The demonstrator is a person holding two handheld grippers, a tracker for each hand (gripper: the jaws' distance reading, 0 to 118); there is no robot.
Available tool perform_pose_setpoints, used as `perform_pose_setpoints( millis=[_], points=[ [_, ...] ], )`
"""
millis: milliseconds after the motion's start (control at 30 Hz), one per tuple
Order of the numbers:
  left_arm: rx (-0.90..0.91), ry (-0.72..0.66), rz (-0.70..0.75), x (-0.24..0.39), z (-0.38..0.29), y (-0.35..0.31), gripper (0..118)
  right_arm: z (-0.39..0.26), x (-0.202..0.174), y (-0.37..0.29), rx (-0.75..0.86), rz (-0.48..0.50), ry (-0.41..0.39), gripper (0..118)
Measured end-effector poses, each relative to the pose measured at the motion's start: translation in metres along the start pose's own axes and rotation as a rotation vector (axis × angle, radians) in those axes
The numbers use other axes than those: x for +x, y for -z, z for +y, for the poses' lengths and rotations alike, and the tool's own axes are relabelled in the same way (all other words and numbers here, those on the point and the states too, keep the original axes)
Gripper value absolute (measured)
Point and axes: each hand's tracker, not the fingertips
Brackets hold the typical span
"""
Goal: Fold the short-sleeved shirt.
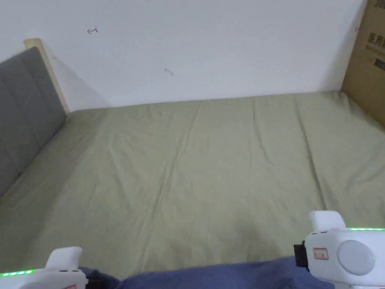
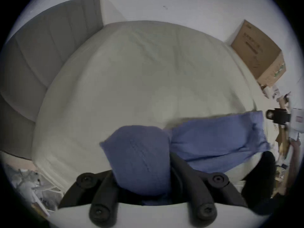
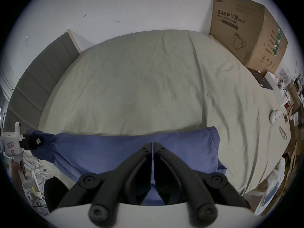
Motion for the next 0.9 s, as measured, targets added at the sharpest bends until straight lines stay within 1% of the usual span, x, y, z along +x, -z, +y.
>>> perform_pose_setpoints(
  millis=[67,200,233,267,300,367,400,433,467,500,533,600,667,700,733,767,833,867,900],
  points=[
    [-0.012,-0.021,-0.146,0.032,0.009,0.002,7,-0.001,0.004,-0.005,0.012,0.01,0.01,2],
    [-0.069,-0.041,-0.382,0.099,0.022,0.026,8,-0.004,0.016,-0.016,0.027,0.029,0.032,2],
    [-0.075,-0.053,-0.423,0.113,0.023,0.035,10,-0.005,0.019,-0.019,0.032,0.029,0.033,2],
    [-0.093,-0.063,-0.429,0.128,0.024,0.044,17,-0.006,0.023,-0.022,0.044,0.024,0.032,2],
    [-0.11,-0.057,-0.414,0.142,0.025,0.053,25,-0.007,0.028,-0.026,0.058,0.011,0.03,2],
    [-0.158,-0.043,-0.456,0.17,0.023,0.066,56,-0.008,0.037,-0.03,0.069,-0.009,0.031,2],
    [-0.178,-0.047,-0.495,0.181,0.021,0.071,65,-0.009,0.042,-0.031,0.071,-0.017,0.035,2],
    [-0.194,-0.042,-0.518,0.188,0.02,0.076,65,-0.009,0.046,-0.032,0.073,-0.024,0.038,2],
    [-0.214,-0.058,-0.553,0.196,0.019,0.081,101,-0.01,0.05,-0.033,0.075,-0.028,0.045,2],
    [-0.222,-0.073,-0.586,0.201,0.017,0.082,116,-0.011,0.053,-0.034,0.082,-0.032,0.056,2],
    [-0.197,-0.083,-0.607,0.202,0.017,0.079,118,-0.011,0.056,-0.035,0.091,-0.03,0.068,2],
    [-0.173,-0.075,-0.605,0.201,0.02,0.07,117,-0.011,0.061,-0.037,0.096,-0.012,0.09,2],
    [-0.115,-0.022,-0.553,0.195,0.023,0.058,116,-0.01,0.063,-0.037,0.094,-0.003,0.104,2],
    [-0.093,0.013,-0.525,0.19,0.024,0.051,114,-0.01,0.063,-0.037,0.094,0.003,0.11,2],
    [-0.073,0.047,-0.495,0.185,0.026,0.045,105,-0.01,0.063,-0.037,0.095,0.008,0.111,2],
    [-0.05,0.07,-0.453,0.179,0.026,0.039,78,-0.009,0.062,-0.036,0.097,0.01,0.109,2],
    [-0.057,0.094,-0.369,0.173,0.024,0.036,6,-0.008,0.06,-0.035,0.099,0.011,0.1,2],
    [-0.075,0.102,-0.328,0.17,0.022,0.038,1,-0.008,0.059,-0.034,0.099,0.015,0.099,2],
    [-0.085,0.098,-0.347,0.167,0.019,0.041,1,-0.007,0.058,-0.034,0.098,0.022,0.099,2]
  ],
)
